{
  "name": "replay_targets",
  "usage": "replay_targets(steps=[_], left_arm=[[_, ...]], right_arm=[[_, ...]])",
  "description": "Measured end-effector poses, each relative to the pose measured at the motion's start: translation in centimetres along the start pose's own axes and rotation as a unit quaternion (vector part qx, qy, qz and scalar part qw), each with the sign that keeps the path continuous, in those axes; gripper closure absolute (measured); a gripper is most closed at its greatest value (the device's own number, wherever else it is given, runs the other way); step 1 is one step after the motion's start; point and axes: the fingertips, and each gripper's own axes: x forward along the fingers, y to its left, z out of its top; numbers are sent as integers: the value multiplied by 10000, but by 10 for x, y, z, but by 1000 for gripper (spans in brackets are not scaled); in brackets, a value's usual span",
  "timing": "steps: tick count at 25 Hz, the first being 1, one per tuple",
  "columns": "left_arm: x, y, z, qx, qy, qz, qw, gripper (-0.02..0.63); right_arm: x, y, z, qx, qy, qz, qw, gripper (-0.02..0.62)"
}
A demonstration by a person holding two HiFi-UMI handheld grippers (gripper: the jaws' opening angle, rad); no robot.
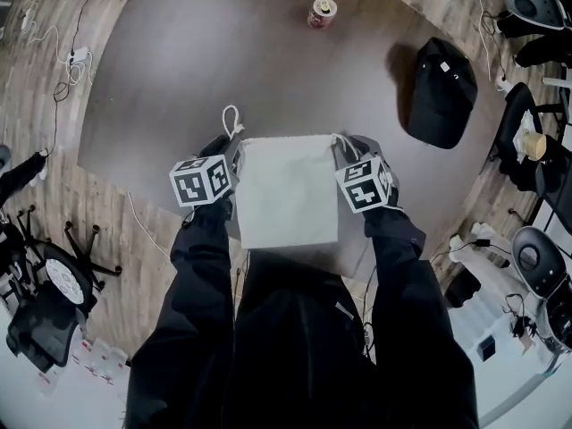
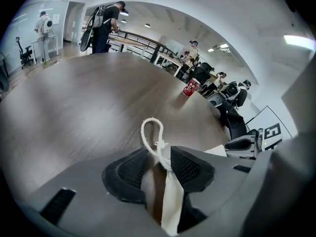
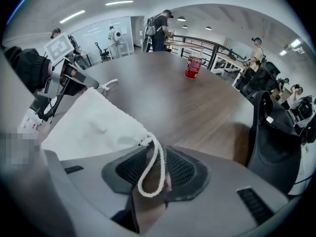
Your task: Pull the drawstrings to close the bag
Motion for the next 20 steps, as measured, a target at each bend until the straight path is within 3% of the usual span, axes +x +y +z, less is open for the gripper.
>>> replay_targets(steps=[5,11,20], left_arm=[[13,5,-2,-91,298,-10,9995,443],[15,20,-1,38,315,370,9988,562],[5,21,-3,-256,77,352,9990,568]], right_arm=[[15,-2,-1,158,129,141,9997,445],[19,0,0,550,143,245,9981,490],[17,7,-1,522,26,-80,9986,566]])
